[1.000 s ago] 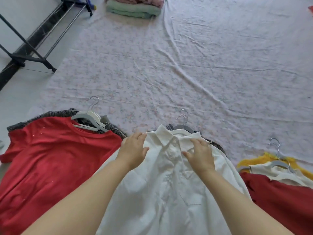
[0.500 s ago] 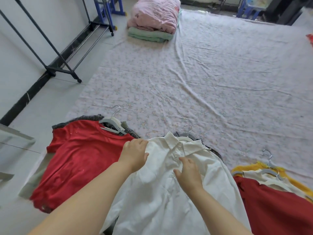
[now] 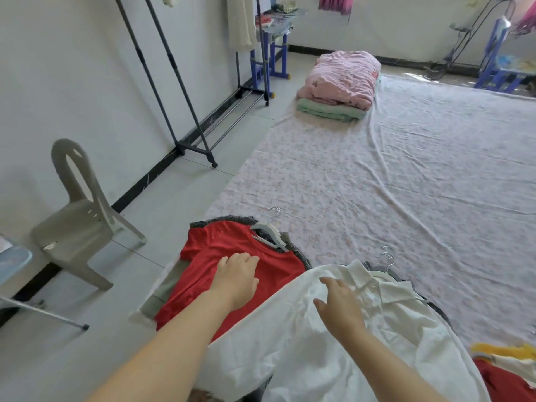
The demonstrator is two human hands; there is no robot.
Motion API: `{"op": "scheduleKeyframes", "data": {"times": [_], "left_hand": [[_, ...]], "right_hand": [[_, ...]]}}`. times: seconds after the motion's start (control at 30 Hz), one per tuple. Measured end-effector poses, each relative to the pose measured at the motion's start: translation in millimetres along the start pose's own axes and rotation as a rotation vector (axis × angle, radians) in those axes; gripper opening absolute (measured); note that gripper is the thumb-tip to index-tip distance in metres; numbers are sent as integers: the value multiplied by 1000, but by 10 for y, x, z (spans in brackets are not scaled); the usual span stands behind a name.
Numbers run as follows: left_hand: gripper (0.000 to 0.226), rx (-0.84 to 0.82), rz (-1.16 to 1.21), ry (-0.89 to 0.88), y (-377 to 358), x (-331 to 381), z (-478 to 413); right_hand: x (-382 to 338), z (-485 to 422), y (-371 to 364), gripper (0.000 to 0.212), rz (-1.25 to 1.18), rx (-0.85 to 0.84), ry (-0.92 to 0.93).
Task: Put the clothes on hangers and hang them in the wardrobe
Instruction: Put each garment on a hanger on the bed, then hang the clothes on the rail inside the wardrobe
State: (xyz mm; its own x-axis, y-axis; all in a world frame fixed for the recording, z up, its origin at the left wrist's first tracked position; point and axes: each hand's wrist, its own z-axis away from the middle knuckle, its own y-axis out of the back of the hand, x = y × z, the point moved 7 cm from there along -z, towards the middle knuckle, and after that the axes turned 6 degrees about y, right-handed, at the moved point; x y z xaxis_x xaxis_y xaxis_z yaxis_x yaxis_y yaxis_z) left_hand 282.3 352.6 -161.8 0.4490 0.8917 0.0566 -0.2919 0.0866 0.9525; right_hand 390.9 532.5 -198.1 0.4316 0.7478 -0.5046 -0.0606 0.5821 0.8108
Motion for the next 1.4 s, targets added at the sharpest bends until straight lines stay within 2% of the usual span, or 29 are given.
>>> {"op": "scheduleKeyframes", "data": {"times": [0.2, 0.5, 0.83, 1.03, 1.23, 1.4], "left_hand": [[52, -32, 29, -36, -106, -772, -232], [49, -110, 22, -207, -344, -1616, -905], [53, -86, 16, -291, -949, -1798, -1765], [53, -57, 79, -296, -1511, -1760, -2244], [49, 15, 174, -331, -1843, -1744, -2266], [50, 56, 177, -336, -1848, -1793, -2231]], "right_hand": [[-670, -351, -376, 50, 26, -17, -2], [-1352, -871, -1069, 48, -2, -34, -129], [-819, -1924, -1499, 46, 20, -24, -217], [-449, -2753, -1885, 47, -3, 67, -195], [-161, -3253, -2141, 33, 104, 137, -214], [-99, -3307, -2129, 33, 102, 175, -216]]}}
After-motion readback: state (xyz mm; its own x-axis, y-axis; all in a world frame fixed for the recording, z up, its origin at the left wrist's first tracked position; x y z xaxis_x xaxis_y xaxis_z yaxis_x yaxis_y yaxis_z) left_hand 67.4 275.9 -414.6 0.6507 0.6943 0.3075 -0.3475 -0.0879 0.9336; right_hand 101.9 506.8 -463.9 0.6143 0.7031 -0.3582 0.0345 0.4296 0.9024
